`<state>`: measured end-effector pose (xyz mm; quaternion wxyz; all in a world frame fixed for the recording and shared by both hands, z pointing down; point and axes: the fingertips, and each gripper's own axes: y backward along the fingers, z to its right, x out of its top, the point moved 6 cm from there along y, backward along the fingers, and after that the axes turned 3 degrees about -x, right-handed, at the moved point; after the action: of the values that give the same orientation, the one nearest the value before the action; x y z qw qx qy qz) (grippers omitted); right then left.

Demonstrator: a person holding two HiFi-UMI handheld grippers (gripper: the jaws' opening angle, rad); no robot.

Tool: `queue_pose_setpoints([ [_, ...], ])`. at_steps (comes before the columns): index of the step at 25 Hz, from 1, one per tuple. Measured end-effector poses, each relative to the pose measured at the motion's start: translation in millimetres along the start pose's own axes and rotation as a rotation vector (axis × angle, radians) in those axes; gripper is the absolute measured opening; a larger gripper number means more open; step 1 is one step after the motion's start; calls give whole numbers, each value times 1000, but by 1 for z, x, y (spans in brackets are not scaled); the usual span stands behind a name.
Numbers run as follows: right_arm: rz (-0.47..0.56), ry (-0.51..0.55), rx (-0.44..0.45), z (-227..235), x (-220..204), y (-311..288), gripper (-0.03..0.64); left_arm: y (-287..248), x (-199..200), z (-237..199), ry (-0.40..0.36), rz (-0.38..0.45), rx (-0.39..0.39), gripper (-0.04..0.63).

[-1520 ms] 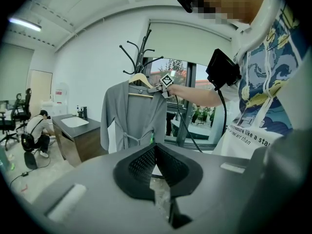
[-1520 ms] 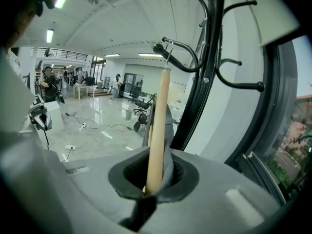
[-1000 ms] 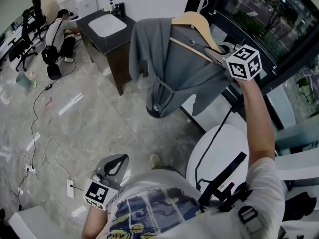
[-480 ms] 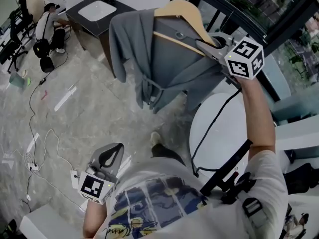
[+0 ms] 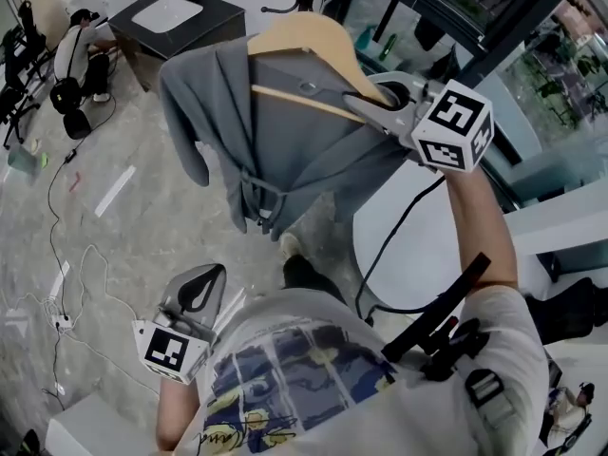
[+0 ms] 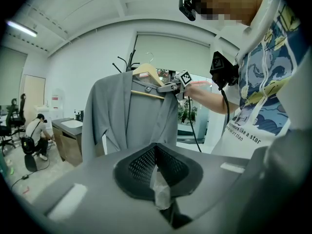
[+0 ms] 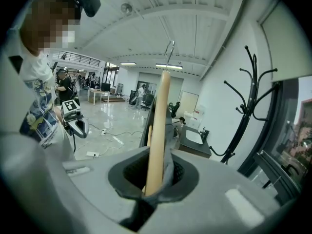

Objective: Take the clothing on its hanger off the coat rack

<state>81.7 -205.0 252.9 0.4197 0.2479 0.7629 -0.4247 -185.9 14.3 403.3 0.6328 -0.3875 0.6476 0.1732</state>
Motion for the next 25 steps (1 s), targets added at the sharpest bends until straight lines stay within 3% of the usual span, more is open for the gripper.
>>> queue_pose_setpoints([
  [10,16,20,47,-66,5,24,9,8,-8,22,-9,12,-42,2],
  [25,4,-1,49,-109,-2,33,11,10,-20,23,-13,-14,-115,3],
])
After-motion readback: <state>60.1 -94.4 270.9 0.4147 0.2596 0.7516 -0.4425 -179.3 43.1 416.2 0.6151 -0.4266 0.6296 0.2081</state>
